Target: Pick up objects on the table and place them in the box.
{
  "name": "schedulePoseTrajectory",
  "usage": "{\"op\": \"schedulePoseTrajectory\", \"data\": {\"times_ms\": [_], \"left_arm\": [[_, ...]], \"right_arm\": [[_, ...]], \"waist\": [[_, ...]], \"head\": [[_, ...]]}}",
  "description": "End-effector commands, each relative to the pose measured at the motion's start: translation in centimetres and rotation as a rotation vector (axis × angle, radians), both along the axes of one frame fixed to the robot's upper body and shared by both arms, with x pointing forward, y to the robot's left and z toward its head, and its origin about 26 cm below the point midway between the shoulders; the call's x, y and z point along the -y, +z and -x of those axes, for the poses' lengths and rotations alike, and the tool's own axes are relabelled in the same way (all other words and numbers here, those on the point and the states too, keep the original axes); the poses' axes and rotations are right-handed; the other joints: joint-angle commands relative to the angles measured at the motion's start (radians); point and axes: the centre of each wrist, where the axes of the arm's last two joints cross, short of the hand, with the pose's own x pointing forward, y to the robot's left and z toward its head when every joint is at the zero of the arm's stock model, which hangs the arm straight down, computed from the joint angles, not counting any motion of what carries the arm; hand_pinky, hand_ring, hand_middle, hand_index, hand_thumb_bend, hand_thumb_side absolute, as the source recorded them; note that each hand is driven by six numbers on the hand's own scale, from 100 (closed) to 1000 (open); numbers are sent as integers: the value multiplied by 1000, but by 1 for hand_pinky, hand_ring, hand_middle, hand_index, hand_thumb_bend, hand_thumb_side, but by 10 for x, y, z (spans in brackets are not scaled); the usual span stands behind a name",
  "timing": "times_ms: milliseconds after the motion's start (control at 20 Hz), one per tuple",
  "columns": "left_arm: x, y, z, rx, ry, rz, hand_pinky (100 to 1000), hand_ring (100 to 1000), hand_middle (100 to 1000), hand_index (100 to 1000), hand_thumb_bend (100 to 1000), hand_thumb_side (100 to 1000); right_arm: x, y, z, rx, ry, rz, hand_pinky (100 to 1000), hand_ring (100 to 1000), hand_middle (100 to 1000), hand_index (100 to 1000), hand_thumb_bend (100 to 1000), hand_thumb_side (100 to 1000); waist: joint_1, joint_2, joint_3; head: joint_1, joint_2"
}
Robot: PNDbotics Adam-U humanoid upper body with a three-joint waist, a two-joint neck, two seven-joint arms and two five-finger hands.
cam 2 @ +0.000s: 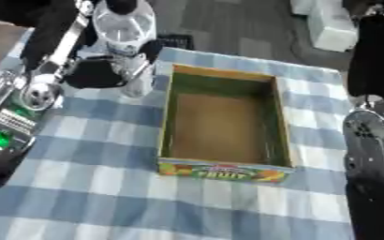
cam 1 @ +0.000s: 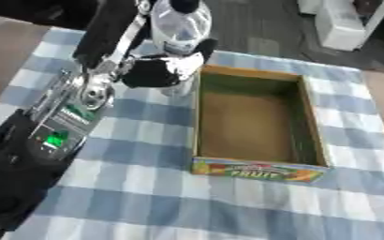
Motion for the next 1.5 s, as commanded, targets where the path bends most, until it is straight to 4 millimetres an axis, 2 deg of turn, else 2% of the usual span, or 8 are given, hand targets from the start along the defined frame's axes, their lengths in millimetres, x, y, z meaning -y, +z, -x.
{"op": "schedulePoseTrajectory", "data": {"times_ms": [50, 450, 1000, 1050, 1100, 1200, 1350, 1500], "left_arm": [[11, 12, 1, 40, -59, 5, 100, 100, 100, 382, 100, 668], [30, 4, -7, 31, -180, -8, 100, 100, 100, 394, 100, 672], [21, -32, -39, -19, -202, 54, 100, 100, 100, 488, 100, 715], [20, -38, -42, -38, -200, 56, 100, 151, 298, 644, 100, 776], [18, -43, -45, -62, -198, 47, 161, 374, 518, 793, 100, 832], [14, -54, -52, -152, -171, -21, 429, 562, 768, 992, 262, 946], [9, -62, -59, -255, -135, -92, 725, 759, 897, 1000, 386, 982], [6, -63, -61, -300, -125, -118, 829, 832, 952, 1000, 421, 993]], "right_arm": [[-4, 9, 3, 32, 24, -8, 403, 430, 514, 658, 100, 786], [-18, 15, 4, 33, 90, -38, 403, 431, 514, 660, 100, 787], [-36, 25, 6, 35, 182, -70, 403, 432, 515, 662, 100, 789], [-37, 26, 6, 37, 187, -71, 403, 432, 515, 662, 100, 789], [-38, 26, 6, 38, 191, -71, 403, 432, 514, 662, 100, 792], [-38, 27, 6, 39, 194, -71, 403, 432, 515, 663, 100, 789], [-38, 27, 6, 37, 193, -69, 403, 432, 515, 662, 100, 789], [-38, 27, 6, 36, 191, -69, 403, 432, 515, 662, 100, 789]], "waist": [[8, -17, -9], [4, -1, -64], [-10, 27, -125], [-10, 29, -128], [-10, 30, -130], [-10, 32, -133], [-10, 32, -134], [-9, 31, -132]], "head": [[12, -25], [40, -50], [87, -65], [90, -66], [91, -66], [92, -67], [90, -64], [90, -59]]}}
